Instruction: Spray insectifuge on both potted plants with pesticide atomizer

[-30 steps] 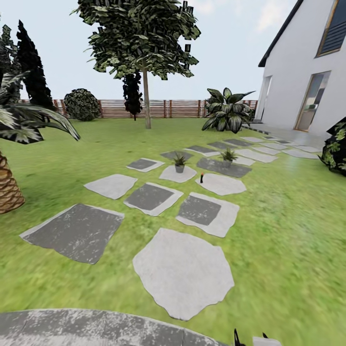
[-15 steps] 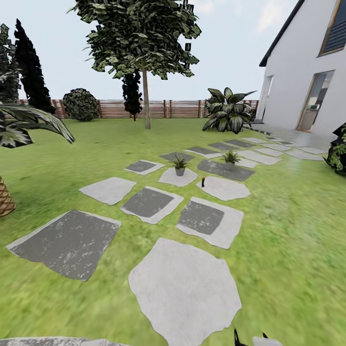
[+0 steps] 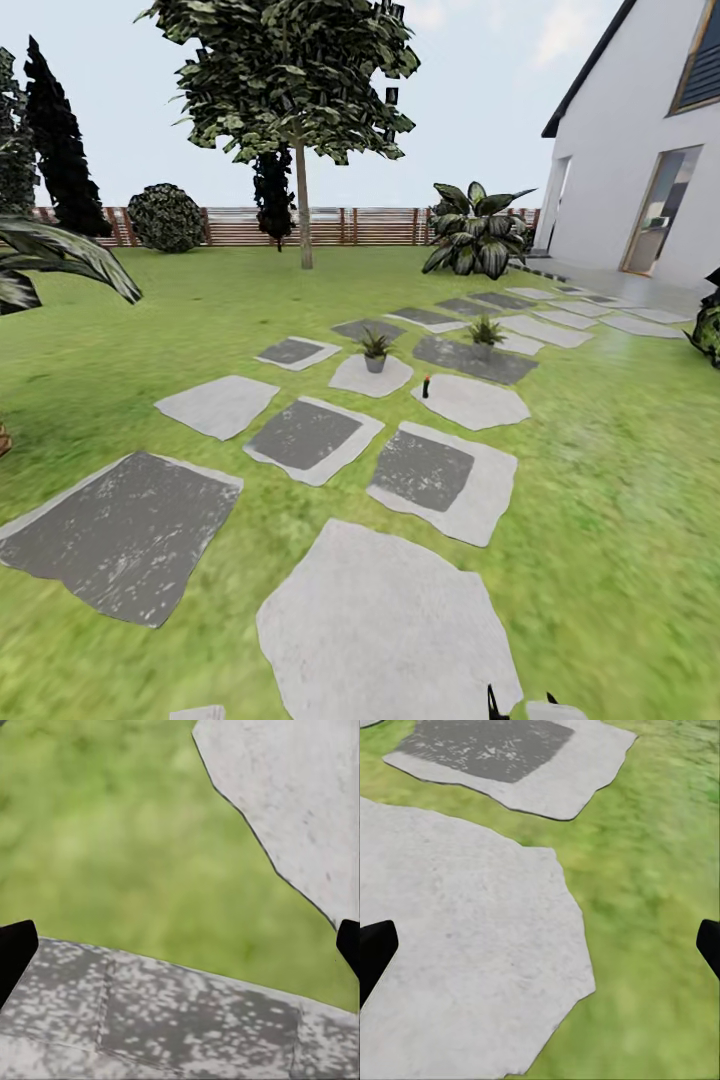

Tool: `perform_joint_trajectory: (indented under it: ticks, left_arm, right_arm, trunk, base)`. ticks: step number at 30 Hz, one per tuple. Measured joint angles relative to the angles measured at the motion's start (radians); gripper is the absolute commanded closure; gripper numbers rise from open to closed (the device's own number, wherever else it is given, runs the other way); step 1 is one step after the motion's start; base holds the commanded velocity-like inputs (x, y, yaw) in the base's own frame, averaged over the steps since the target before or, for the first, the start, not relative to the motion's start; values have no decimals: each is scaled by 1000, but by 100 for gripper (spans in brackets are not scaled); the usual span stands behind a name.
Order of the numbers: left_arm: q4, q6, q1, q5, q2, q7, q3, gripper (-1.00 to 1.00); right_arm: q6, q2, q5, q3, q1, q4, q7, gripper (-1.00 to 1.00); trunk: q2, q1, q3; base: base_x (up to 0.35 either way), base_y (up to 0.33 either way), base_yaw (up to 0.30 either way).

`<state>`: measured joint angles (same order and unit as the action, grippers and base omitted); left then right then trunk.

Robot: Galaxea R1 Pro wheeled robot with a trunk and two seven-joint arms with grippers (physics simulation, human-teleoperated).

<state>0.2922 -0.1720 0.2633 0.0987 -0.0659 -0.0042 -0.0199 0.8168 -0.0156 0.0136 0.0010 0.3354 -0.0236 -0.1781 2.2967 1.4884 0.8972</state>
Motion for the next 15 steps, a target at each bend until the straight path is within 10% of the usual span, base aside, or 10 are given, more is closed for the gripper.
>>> perform_joint_trajectory:
  ticks: [15]
  left_arm:
    - [0,0,0,0,0,0,0,-100]
  right_arm:
    - [0,0,0,0,0,0,0,-100]
  trunk:
    - [0,0,0]
  base:
    - [339,0,0]
